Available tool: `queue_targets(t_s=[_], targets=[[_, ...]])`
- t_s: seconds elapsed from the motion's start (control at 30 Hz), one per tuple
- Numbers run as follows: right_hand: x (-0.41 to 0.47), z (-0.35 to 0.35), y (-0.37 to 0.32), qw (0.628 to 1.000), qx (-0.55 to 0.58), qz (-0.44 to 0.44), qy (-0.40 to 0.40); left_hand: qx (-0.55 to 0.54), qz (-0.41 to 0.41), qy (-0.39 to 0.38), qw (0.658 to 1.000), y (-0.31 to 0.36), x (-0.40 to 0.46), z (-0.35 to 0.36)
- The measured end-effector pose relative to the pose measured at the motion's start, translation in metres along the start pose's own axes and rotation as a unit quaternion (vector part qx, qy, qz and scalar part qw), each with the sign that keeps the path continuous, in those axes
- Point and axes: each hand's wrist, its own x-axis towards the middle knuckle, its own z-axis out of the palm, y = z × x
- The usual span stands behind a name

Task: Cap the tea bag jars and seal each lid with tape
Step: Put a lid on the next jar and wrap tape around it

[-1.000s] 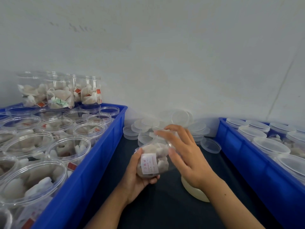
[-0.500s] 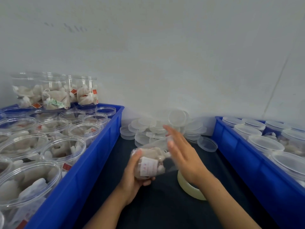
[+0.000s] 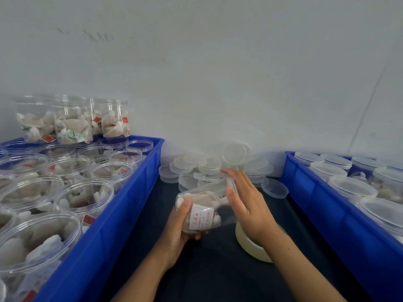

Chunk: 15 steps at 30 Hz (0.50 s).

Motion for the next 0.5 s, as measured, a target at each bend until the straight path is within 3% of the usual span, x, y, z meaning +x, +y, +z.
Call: queue_targets(t_s=[0.1, 0.17, 0.33, 0.5], targets=[[0.006, -0.012, 0.004, 0.999, 0.015, 0.034, 0.014, 0.021, -0.013, 0.002, 1.000, -0.006, -0.001, 0.007], [0.009, -0.017, 0.004, 0.998, 0.040, 0.041, 0.038, 0.101, 0.038, 0.010, 0.994, -0.011, -0.001, 0.012], [0.016, -0.014, -0.001, 0.995, 0.063, 0.057, 0.060, 0.215, 0.114, 0.123, 0.962, -0.017, -0.001, 0.014], [0.018, -0.017, -0.008, 0.996, 0.045, 0.058, 0.044, 0.301, 0.127, 0.153, 0.933, -0.017, -0.002, 0.010]])
